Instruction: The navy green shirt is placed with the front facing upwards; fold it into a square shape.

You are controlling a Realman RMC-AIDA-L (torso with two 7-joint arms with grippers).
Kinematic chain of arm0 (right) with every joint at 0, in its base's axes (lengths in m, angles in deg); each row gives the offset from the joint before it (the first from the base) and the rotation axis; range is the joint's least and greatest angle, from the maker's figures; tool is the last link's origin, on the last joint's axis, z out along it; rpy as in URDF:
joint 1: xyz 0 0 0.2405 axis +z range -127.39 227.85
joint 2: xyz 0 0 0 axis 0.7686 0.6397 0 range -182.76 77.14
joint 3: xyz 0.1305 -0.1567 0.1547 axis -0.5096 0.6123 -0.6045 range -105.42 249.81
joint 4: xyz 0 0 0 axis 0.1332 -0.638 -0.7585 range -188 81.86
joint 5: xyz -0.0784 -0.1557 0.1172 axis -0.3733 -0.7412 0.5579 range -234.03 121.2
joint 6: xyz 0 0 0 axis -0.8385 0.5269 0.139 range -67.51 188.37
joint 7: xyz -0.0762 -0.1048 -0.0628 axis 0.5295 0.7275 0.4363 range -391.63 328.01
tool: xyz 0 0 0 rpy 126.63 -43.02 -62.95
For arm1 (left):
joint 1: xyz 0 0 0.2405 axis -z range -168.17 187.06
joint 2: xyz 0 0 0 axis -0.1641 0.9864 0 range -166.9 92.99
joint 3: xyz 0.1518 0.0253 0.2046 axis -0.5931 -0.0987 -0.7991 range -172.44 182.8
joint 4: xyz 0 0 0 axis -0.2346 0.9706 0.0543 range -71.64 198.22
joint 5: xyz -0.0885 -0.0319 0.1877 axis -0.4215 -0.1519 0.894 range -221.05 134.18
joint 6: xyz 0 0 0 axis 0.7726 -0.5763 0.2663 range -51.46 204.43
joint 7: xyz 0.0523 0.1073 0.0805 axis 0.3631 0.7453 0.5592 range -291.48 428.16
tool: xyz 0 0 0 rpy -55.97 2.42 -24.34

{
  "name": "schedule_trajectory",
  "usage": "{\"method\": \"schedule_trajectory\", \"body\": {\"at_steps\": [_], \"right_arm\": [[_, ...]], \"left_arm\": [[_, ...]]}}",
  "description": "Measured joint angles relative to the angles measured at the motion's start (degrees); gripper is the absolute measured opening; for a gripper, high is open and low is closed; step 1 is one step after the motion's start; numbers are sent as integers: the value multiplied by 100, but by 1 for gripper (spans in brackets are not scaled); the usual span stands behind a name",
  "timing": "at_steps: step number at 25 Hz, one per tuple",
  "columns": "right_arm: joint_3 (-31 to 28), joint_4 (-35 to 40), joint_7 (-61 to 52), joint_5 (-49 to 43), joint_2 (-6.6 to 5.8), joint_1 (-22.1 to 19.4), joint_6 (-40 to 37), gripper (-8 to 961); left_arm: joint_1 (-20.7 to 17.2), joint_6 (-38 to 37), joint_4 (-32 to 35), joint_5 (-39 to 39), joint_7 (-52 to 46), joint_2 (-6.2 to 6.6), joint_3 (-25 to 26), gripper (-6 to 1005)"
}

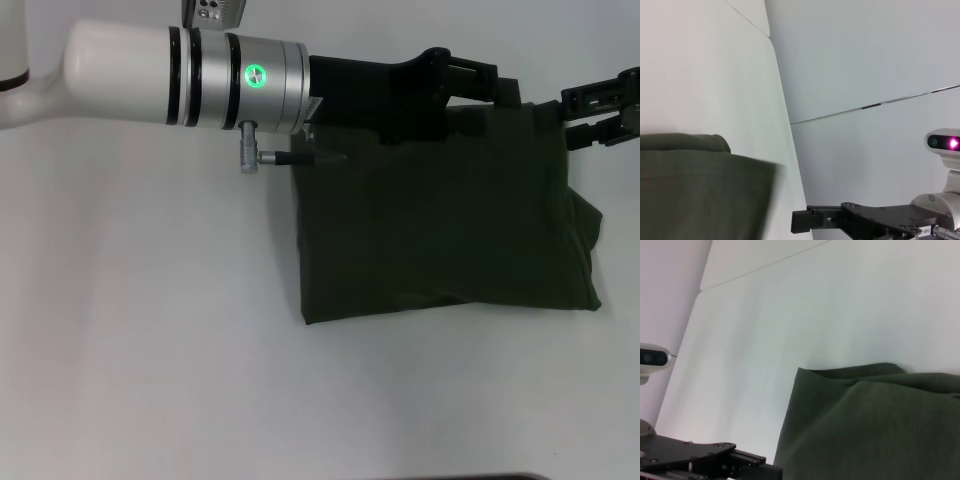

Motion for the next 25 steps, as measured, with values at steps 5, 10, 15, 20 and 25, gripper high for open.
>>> {"method": "schedule_trajectory", "body": {"at_steps": [5,10,15,20,25], "right_arm": [[-16,0,4,0,-22,-22,1,941],[-29,16,-23,0,-62,-35,6,941],[-58,56,-33,-158,-94,-80,93,940],[-125,61,-88,-550,-104,-152,508,941],[-124,62,-40,-735,-86,-153,817,940]], "left_arm": [[-33,-74,48,-76,-5,29,17,478],[-242,-576,474,-21,3,131,-104,661],[-846,-1190,1104,-21,-75,469,-215,811],[-1464,-1337,1608,-32,-309,779,-141,877],[-1770,-1535,1742,-4,-336,1144,-121,877]]}}
